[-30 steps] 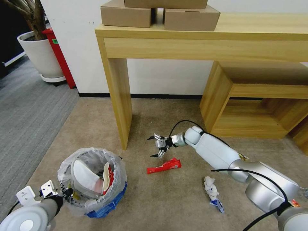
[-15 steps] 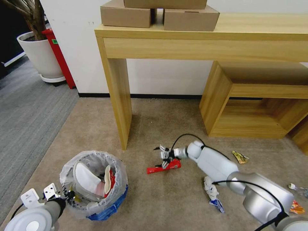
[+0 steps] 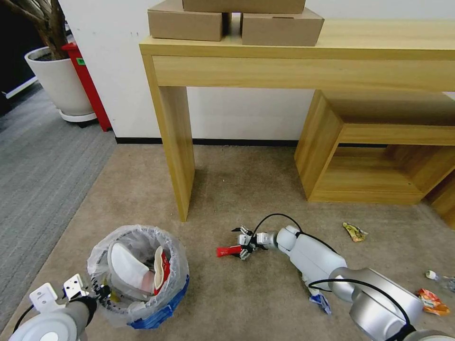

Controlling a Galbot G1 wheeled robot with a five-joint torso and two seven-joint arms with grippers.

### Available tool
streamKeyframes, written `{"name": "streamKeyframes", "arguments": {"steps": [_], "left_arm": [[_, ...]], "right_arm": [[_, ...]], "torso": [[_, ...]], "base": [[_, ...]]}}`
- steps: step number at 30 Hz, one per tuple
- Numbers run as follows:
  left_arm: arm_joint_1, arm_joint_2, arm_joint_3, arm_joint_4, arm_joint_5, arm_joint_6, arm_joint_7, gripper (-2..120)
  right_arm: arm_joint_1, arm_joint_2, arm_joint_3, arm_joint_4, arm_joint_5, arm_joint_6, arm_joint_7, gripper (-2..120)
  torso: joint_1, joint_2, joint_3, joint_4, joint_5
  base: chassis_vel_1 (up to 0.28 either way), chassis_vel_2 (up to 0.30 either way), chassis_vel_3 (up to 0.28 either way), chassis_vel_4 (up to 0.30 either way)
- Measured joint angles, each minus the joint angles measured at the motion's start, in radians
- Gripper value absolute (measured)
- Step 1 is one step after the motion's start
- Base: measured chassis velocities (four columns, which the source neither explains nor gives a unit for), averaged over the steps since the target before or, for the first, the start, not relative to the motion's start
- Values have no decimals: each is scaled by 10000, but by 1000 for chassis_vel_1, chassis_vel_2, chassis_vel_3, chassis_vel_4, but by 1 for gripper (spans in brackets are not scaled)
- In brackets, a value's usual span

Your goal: Pick up the trash bin and place the garbage on the floor into it.

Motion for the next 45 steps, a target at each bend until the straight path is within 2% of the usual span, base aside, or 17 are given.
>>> {"name": "streamKeyframes", "arguments": {"steps": [23,45], "left_arm": [[-192,273,173,249,47,-9,132,0],[-242,425,257,283,20,-17,142,0]], "right_arm": [[-192,384,309,-789,462,-262,349,100],[-503,466,505,-811,881,-388,132,100]], "torso": [[0,0,0,-1,1],[0,0,0,-1,0]], "base": [[0,0,0,0],[0,0,0,0]]}}
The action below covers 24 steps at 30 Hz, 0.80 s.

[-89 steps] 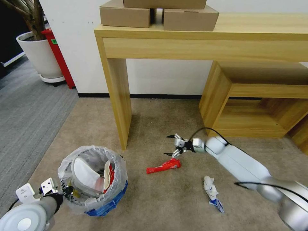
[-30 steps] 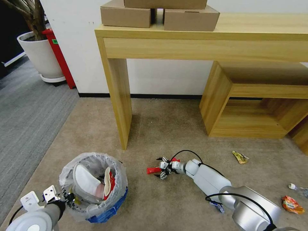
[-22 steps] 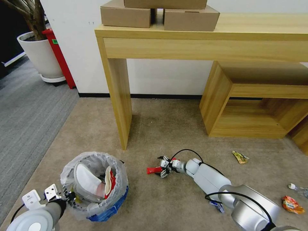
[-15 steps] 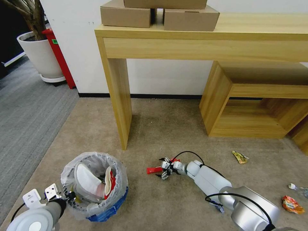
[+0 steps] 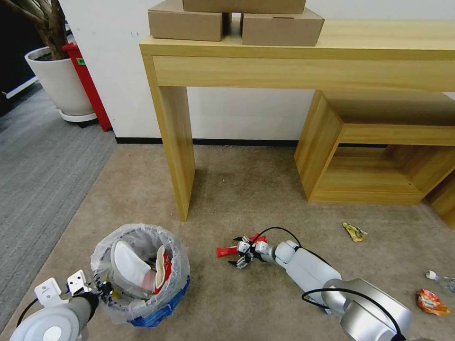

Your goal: Pick up the trash bin and place the garbage on the floor into it.

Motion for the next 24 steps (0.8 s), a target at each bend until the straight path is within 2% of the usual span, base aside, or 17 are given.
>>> {"name": "streamKeyframes", "arguments": {"steps": [5,7,8,10,11,13,15,17,19,21,22,24], "left_arm": [[-23,39,14,26,-3,0,3,0],[-35,69,15,34,-15,0,6,0],[-35,69,15,34,-15,0,6,0],[-35,97,15,34,-31,0,10,0],[-35,97,15,34,-31,0,10,0],[-28,134,11,24,-42,0,11,0],[-27,144,9,13,-49,0,11,0],[-26,158,5,-20,-64,0,12,0],[-26,158,5,-24,-65,0,13,0],[-21,159,6,-31,-65,0,13,0],[-21,159,6,-31,-65,0,13,0],[-20,158,11,-39,-57,-1,14,0]], "right_arm": [[-55,32,105,-53,40,-33,-63,100],[-117,37,114,-60,199,-6,-163,92],[-117,37,114,-60,199,-6,-163,92],[-166,64,112,-60,283,12,-190,82],[-166,64,112,-60,283,12,-190,82],[-219,97,105,-59,353,28,-191,70],[-230,106,99,-56,361,30,-187,67],[-262,111,73,-52,417,39,-207,53],[-268,113,72,-50,430,40,-208,52],[-288,109,68,-29,491,45,-220,41],[-288,109,68,-29,491,45,-220,41],[-288,89,79,11,546,37,-193,30]], "torso": [[0,0,0,0,0],[0,1,-1,-2,-2],[0,1,-1,-2,-2],[-1,1,-1,-2,-2],[-1,1,-1,-2,-2],[-1,1,-1,-2,-2],[0,1,-1,-1,-2],[0,1,0,-1,-2],[-1,1,0,-1,-1],[0,1,1,1,1],[0,1,1,1,1],[0,1,1,5,5]], "base": [[0,0,0,0],[0,0,0,0],[0,0,0,0],[0,0,0,0],[0,0,0,0],[0,0,0,0],[0,0,0,0],[0,0,0,0],[0,0,0,0],[0,0,0,0],[0,0,0,0],[0,0,0,0]]}}
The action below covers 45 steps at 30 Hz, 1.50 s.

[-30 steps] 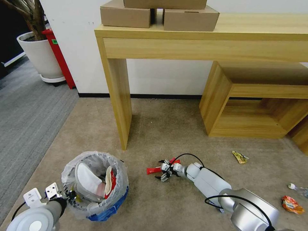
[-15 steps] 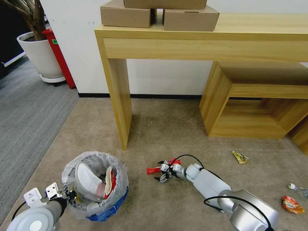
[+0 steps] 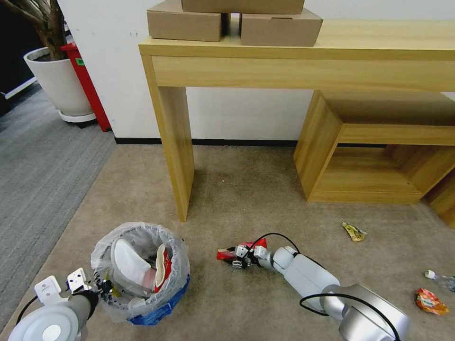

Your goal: Pick up the trash bin and place the garbage on the floor into it.

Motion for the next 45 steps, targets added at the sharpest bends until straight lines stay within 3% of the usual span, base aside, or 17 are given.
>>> {"name": "streamKeyframes", "arguments": {"steps": [10,30,38,45], "left_arm": [[30,11,4,-75,19,0,0,0],[29,-18,23,-113,110,-17,-53,0],[122,-96,-18,-122,134,-16,-80,0],[238,-185,-34,-207,174,-4,-96,0]], "right_arm": [[-11,-109,-115,284,293,-17,-8,0],[12,-373,-331,798,802,-9,26,0],[-215,-1410,-177,2789,1539,-244,-72,0],[-247,-2320,790,3604,1793,203,-622,0]], "torso": [[2,-1,1,-2,-3],[2,0,0,-4,-4],[1,-1,-1,-6,-4],[1,-1,-1,-6,-4]], "base": [[0,0,0,0],[0,0,0,0],[0,0,0,0],[0,0,0,0]]}}
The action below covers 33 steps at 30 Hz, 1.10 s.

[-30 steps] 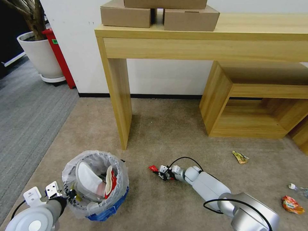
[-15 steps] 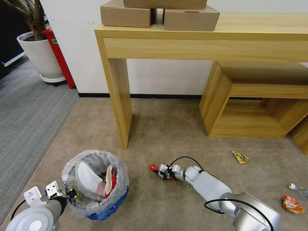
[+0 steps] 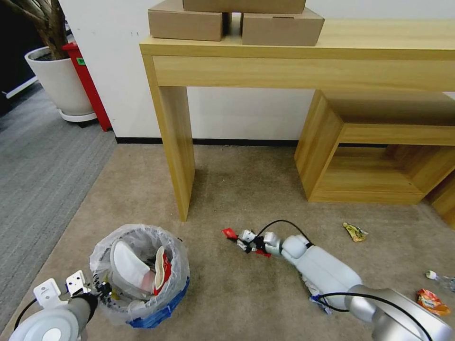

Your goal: Pick up the trash bin and place the garbage on the floor into it.

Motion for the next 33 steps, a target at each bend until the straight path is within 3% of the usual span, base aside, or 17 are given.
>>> {"name": "streamKeyframes", "arguments": {"steps": [4,7,11,16,22,33], "left_arm": [[35,-52,4,-17,8,9,1,0],[41,-110,39,-21,60,16,2,0],[50,-138,57,-21,88,20,2,0],[57,-159,60,-73,54,46,-3,0],[120,104,-84,-412,-526,165,-436,0],[251,824,-203,-741,-1786,220,-1165,0]], "right_arm": [[-88,-709,887,946,508,339,-358,0],[-275,-1341,1403,2320,1766,279,-395,0],[-344,-1555,1717,3200,2181,174,-389,0],[-396,-1679,1684,5229,3583,-248,-349,0],[-522,-929,772,6917,5055,-913,-5,0],[-698,1008,-641,6817,5179,-970,33,0]], "torso": [[-1,0,0,1,0],[-1,0,0,0,0],[-1,0,0,0,1],[-1,1,0,1,-2],[-1,0,0,3,-3],[-1,1,0,3,-5]], "base": [[0,0,0,0],[0,0,0,0],[0,0,0,0],[0,0,0,0],[0,0,0,0],[0,0,0,0]]}}
